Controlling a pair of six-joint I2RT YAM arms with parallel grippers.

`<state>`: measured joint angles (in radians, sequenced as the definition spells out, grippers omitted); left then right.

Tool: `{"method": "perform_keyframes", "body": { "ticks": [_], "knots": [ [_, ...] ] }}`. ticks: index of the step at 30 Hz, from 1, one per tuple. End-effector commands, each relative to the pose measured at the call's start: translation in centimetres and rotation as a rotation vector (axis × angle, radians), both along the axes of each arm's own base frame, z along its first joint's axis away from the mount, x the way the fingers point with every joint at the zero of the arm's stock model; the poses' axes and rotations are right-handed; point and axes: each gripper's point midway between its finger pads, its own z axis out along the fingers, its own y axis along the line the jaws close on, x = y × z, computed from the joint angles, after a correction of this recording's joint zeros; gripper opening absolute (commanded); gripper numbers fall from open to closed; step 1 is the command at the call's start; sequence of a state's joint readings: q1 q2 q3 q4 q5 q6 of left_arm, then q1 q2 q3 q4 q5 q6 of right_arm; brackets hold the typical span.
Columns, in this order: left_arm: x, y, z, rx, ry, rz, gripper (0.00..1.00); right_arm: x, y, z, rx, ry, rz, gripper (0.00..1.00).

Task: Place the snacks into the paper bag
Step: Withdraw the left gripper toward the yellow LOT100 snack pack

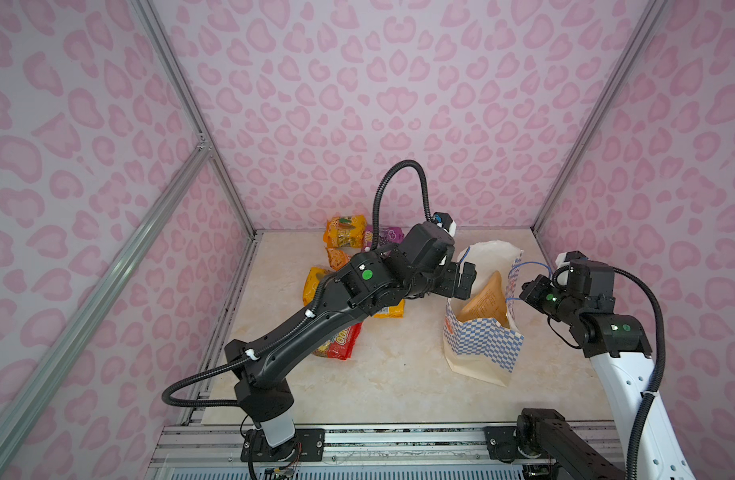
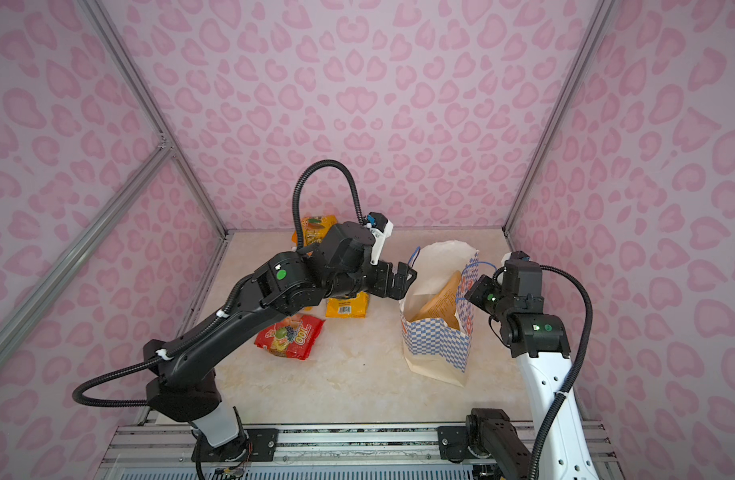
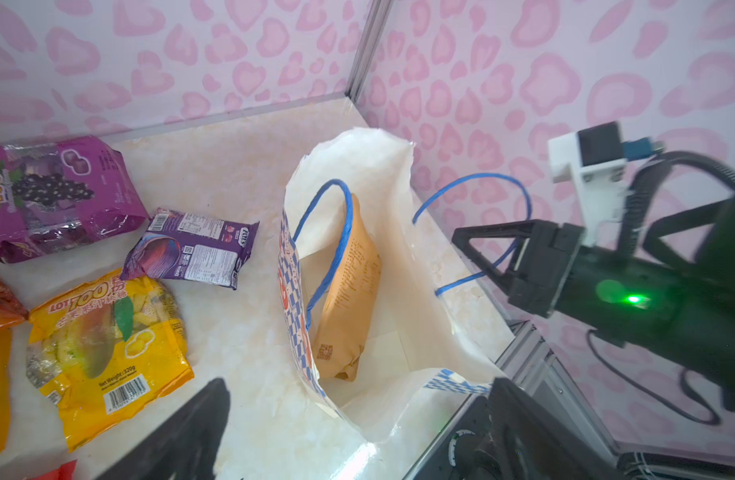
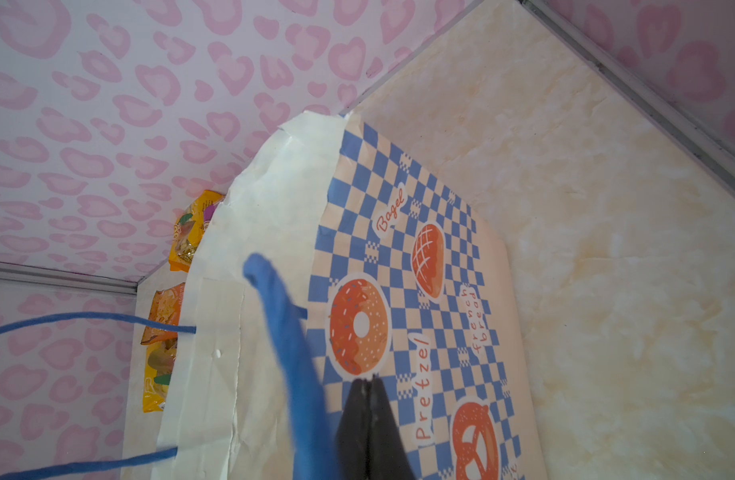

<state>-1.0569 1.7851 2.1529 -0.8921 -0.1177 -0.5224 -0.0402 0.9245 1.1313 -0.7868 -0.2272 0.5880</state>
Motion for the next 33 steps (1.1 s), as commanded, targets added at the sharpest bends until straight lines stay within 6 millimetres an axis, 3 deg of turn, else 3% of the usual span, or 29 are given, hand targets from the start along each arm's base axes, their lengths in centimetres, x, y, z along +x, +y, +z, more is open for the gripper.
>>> {"method": "perform_keyframes", "body": {
  "ticks": [1,4,9,14,16,19,24,29,33],
  "knots": [
    [1.6,-1.4,-1.5,0.020,0.017,-0.046,0.98,0.0,0.0,0.1,-0.005,-0.016,0.005,0.00],
    [3.4,-2.4,-2.5,0.022,0.027,-0.054,0.94,-0.4,0.0,0.2,-0.011,-0.015,0.007,0.00],
    [5.3,-4.1,-4.6,0.020,0.084,-0.065,0.75,-1.0,-0.3,0.4,-0.034,-0.020,0.001,0.00],
    [6.6,-4.8,-5.0,-0.008,0.117,-0.061,0.36,-0.8,-0.2,0.6,-0.028,-0.027,0.003,0.00],
    [7.2,-4.2,-4.4,-0.023,0.113,-0.037,0.20,-0.4,0.0,0.5,-0.017,-0.030,0.010,0.00],
    [8.4,-2.6,-3.5,-0.026,0.091,0.019,0.06,0.9,0.6,0.7,0.019,-0.055,0.033,0.00],
    [9.9,0.6,-2.3,-0.007,0.052,0.111,0.03,3.1,2.2,2.2,0.059,-0.122,0.084,0.00],
    [10.7,4.2,-1.0,0.024,-0.006,0.210,0.03,5.0,5.5,3.8,0.017,-0.164,0.157,0.00],
    [10.9,6.5,-2.4,0.068,0.005,0.278,0.03,6.5,7.8,3.7,0.034,-0.167,0.206,0.00]
  ]
}}
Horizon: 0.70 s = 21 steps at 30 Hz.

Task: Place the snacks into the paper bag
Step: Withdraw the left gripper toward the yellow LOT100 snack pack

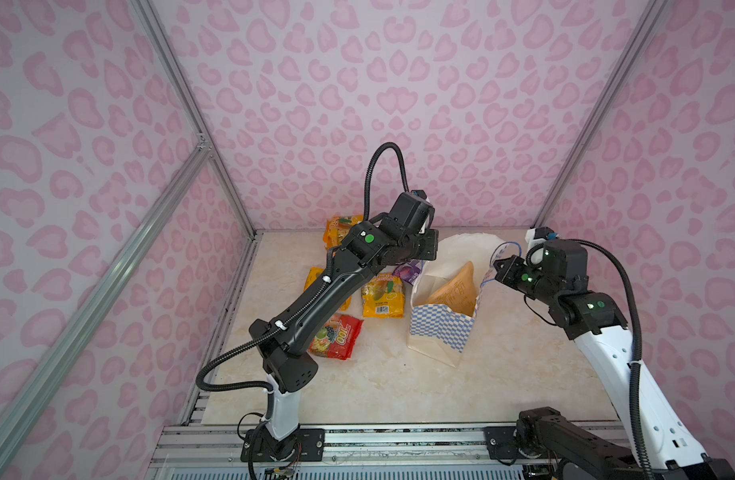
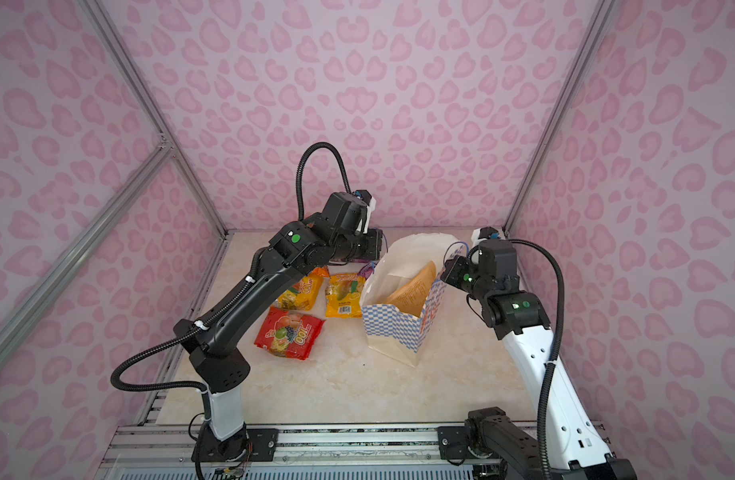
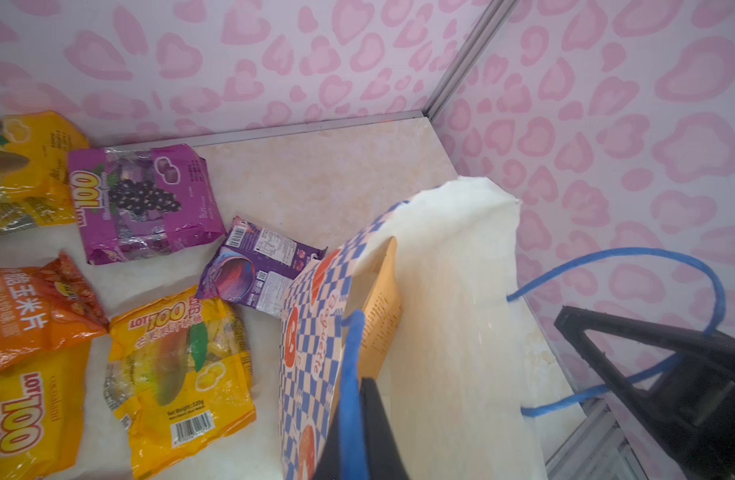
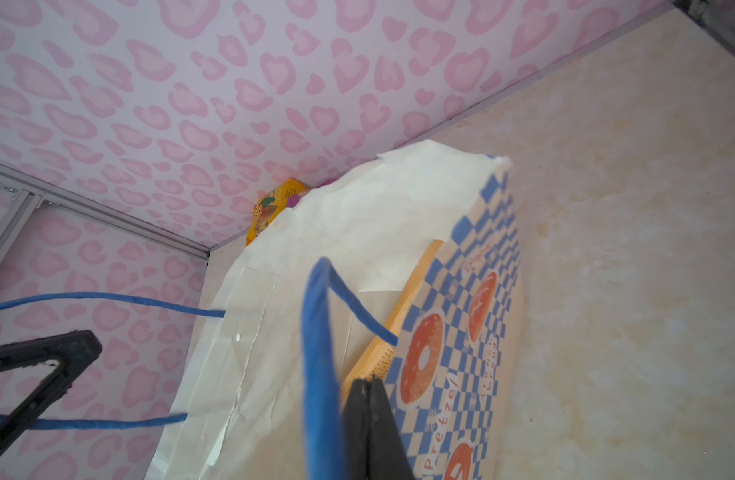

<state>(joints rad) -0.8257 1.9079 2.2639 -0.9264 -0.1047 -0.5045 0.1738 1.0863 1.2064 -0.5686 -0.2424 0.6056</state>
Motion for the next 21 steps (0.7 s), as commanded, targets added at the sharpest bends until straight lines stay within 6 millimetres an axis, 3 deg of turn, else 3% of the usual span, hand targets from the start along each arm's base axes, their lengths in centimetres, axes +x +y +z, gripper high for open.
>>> {"method": "perform_keyframes", "body": {
  "ticks": [1,5,13,19,21],
  "knots": [
    [0.5,2.0,-0.9,0.028,-0.002,0.078,0.03,1.6,0.9,0.7,0.017,-0.040,-0.001,0.00],
    [-0.8,1.3,-0.9,-0.025,0.031,0.021,0.03,1.9,0.6,0.6,0.017,-0.036,-0.009,0.00],
    [-5.8,-4.6,-0.3,-0.075,0.052,-0.162,0.03,0.7,-3.9,-0.3,0.067,0.028,-0.101,0.00],
    [-6.6,-5.7,-0.9,-0.078,0.066,-0.136,0.04,-1.5,-7.0,-1.6,0.067,0.085,-0.177,0.00],
    [-6.7,-6.0,-1.0,-0.087,0.072,-0.147,0.11,-1.8,-7.5,-2.1,0.080,0.097,-0.186,0.00]
  ]
}}
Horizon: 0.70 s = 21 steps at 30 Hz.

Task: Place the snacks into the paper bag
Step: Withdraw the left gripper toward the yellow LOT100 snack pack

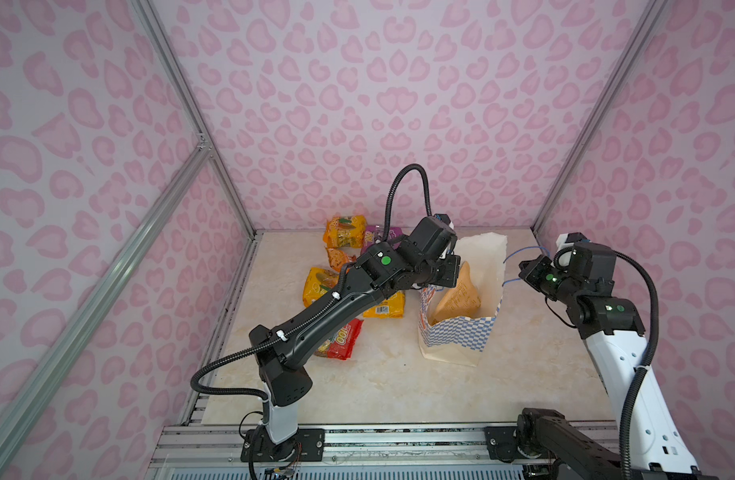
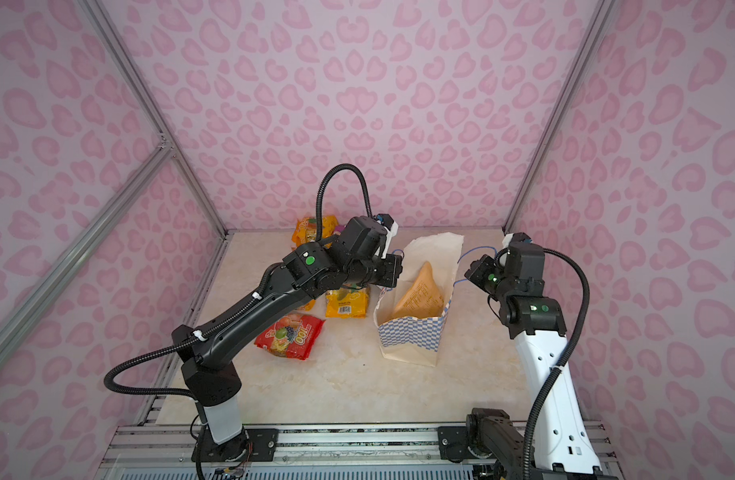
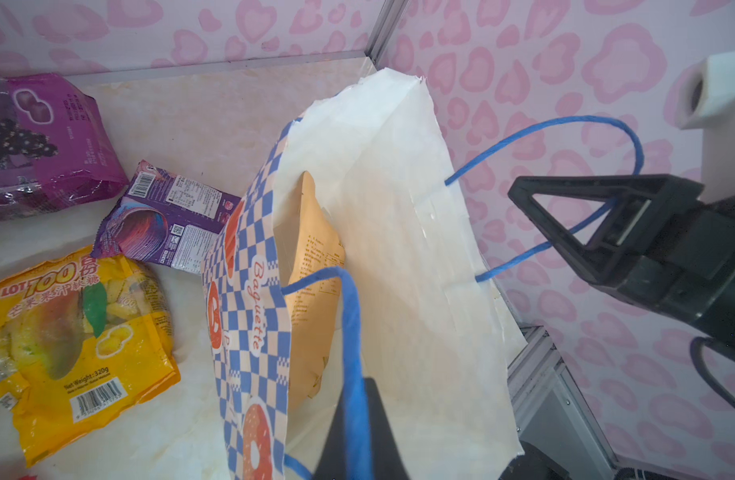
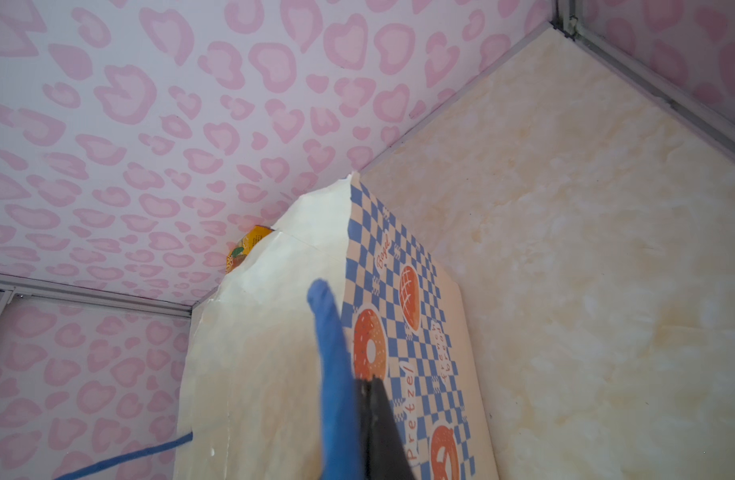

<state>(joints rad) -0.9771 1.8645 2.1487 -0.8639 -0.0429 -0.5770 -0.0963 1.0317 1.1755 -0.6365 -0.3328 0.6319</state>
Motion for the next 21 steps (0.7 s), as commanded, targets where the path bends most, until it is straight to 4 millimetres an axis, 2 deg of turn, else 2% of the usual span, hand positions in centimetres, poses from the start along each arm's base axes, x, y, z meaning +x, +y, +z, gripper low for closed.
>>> {"method": "perform_keyframes", "body": {
  "ticks": [1,3,6,8,11,14,15,16,19,21],
  "knots": [
    [0.1,-0.5,0.5,-0.032,-0.004,0.008,0.13,-0.8,-0.3,-1.2,0.022,0.044,0.014,0.00],
    [0.0,-0.3,1.0,-0.032,-0.019,0.005,0.25,-0.8,-0.6,-1.3,0.022,0.045,0.003,0.00],
    [-0.1,0.7,2.4,-0.035,-0.059,0.012,0.54,-0.6,-0.7,-1.1,0.032,0.034,-0.003,0.00],
    [0.0,2.4,4.0,-0.036,-0.106,0.046,0.72,-0.3,-0.5,-1.0,0.049,0.024,0.006,0.00],
    [0.1,6.3,6.4,-0.050,-0.182,0.115,0.90,0.0,-0.2,-0.7,0.060,0.014,0.021,0.00],
    [0.1,11.2,7.7,-0.096,-0.221,0.192,0.98,-0.1,-0.1,-0.1,0.059,-0.002,0.028,0.00],
    [0.2,12.7,7.7,-0.111,-0.223,0.217,1.00,-0.1,0.0,0.2,0.061,-0.008,0.030,0.00],
    [0.4,14.3,7.3,-0.120,-0.221,0.246,0.97,-0.1,0.0,0.4,0.066,-0.012,0.030,0.00],
    [1.1,17.8,4.0,-0.119,-0.153,0.284,0.96,0.0,0.4,0.9,0.092,-0.028,0.039,0.00],
    [1.2,18.8,1.1,-0.109,-0.080,0.275,0.96,-0.1,0.5,1.3,0.097,-0.033,0.042,0.00]
  ]
}}
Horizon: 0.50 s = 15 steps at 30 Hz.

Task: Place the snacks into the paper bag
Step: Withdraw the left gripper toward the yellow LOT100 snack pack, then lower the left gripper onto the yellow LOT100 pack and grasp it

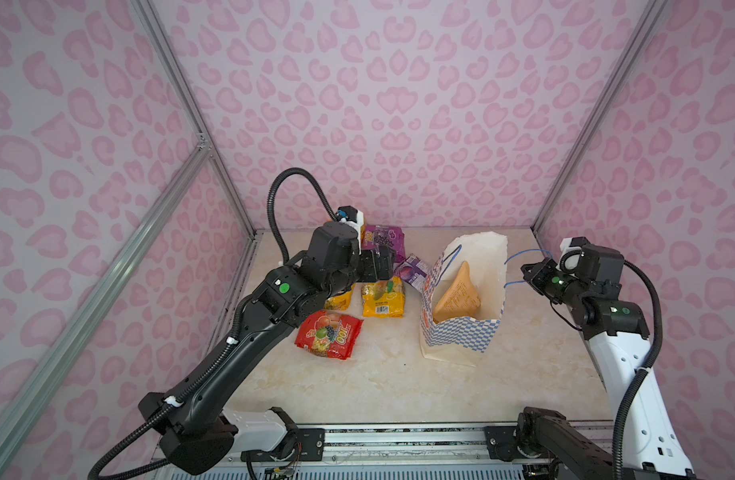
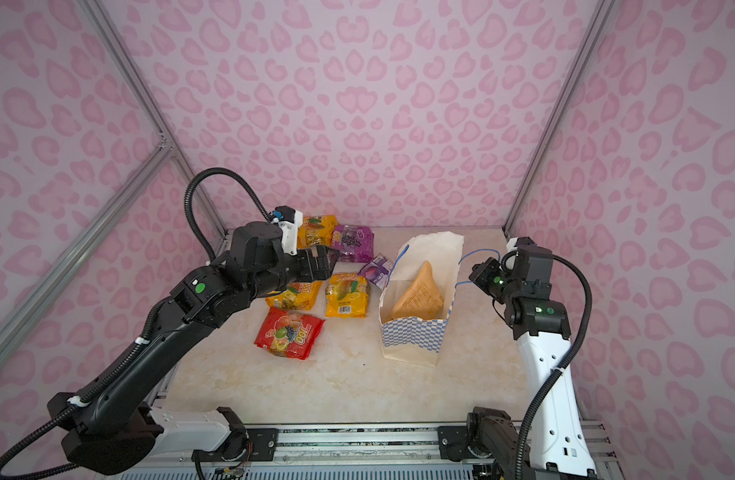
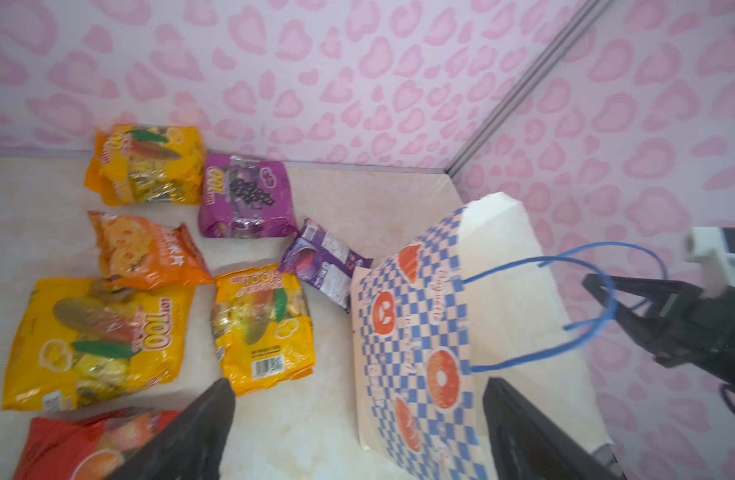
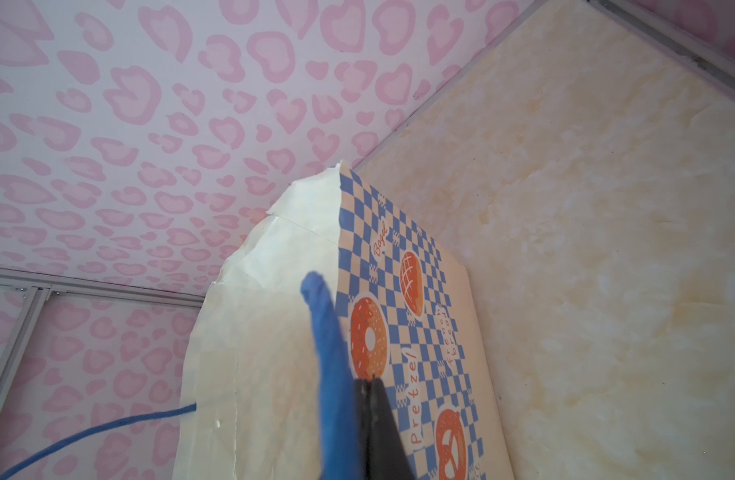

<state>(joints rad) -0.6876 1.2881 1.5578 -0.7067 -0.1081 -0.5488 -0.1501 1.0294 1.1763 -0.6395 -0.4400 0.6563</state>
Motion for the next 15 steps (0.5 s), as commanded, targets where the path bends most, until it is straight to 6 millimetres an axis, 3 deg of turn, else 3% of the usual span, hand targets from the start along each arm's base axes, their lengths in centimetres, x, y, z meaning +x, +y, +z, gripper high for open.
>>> {"method": "perform_keyframes", "body": {
  "ticks": [1,8,11,15],
  "knots": [
    [-0.1,0.3,-3.3,-0.044,0.096,-0.052,0.96,0.1,0.5,1.1,0.018,-0.033,0.017,0.00],
    [0.7,1.8,-14.9,0.029,0.354,-0.021,0.97,0.0,0.9,0.8,0.019,-0.021,0.033,0.00],
    [1.5,1.7,-19.0,0.036,0.445,-0.014,0.99,-0.2,1.0,0.6,0.019,-0.017,0.037,0.00],
    [3.0,0.4,-22.9,0.017,0.514,-0.043,0.98,-0.6,1.1,0.2,0.020,-0.011,0.042,0.00]
  ]
}}
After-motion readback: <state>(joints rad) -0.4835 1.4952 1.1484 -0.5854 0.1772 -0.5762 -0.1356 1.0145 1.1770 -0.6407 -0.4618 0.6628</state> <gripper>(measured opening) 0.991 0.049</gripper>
